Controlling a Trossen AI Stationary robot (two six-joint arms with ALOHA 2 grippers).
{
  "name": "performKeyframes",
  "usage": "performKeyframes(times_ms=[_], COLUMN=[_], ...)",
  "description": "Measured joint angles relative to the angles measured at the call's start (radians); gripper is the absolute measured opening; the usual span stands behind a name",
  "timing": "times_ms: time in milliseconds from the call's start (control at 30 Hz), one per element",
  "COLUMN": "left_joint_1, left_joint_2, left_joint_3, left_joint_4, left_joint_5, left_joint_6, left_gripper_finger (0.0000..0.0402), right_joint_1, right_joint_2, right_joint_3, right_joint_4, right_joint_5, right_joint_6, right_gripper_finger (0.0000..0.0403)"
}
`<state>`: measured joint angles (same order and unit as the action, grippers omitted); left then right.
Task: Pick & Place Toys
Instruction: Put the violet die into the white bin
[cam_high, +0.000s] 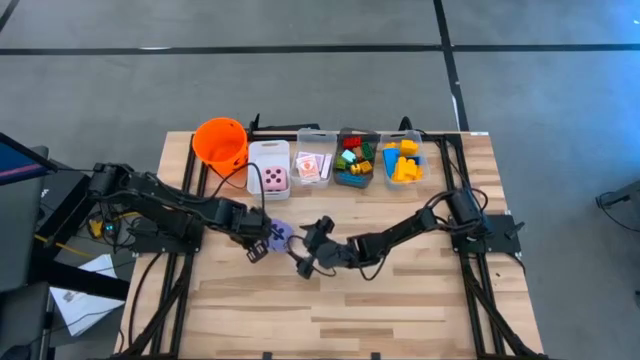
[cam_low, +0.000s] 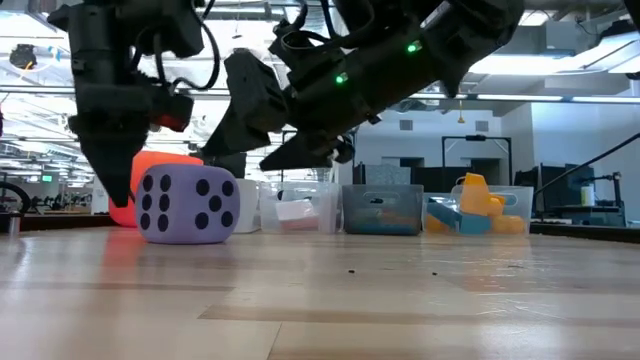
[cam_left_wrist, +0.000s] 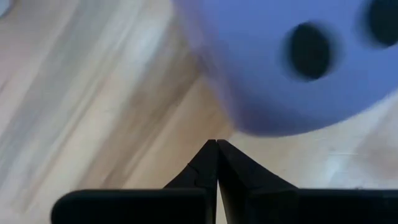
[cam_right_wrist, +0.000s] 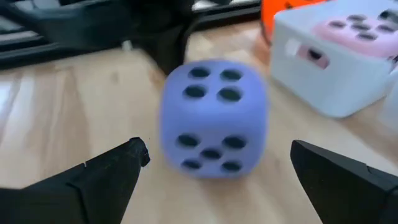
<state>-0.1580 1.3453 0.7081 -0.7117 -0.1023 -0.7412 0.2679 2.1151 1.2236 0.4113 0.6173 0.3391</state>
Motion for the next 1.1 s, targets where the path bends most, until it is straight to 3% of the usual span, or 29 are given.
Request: performKeyframes(times_ms=[200, 367, 600, 1100], left_joint_1=[0.000, 0.000, -0.017, -0.028], left_joint_2=[0.000, 0.000, 0.000, 0.000], left_joint_3=[-0.030, -0.044, -0.080, -0.083], left_joint_4=[-0.026, 0.073, 0.316, 0.344], left_joint_5=[-0.067, -0.110, 0.051, 0.056], left_joint_6=[-0.038, -0.053, -0.001, 0.000], left_gripper_finger=[0.0000, 0.0000, 0.0000, 0.0000], right_joint_1=[0.040, 0.038, 0.038, -0.026], right_joint_2=[0.000, 0.000, 0.000, 0.000], right_joint_3=[0.000, 0.000, 0.000, 0.000], right_joint_4=[-0.034, -0.043, -0.090, -0.232], right_joint_5=[0.026, 0.061, 0.064, 0.064], right_joint_6=[0.027, 0.028, 0.077, 0.063], right_gripper_finger=[0.0400, 0.0400, 0.0400, 0.0400])
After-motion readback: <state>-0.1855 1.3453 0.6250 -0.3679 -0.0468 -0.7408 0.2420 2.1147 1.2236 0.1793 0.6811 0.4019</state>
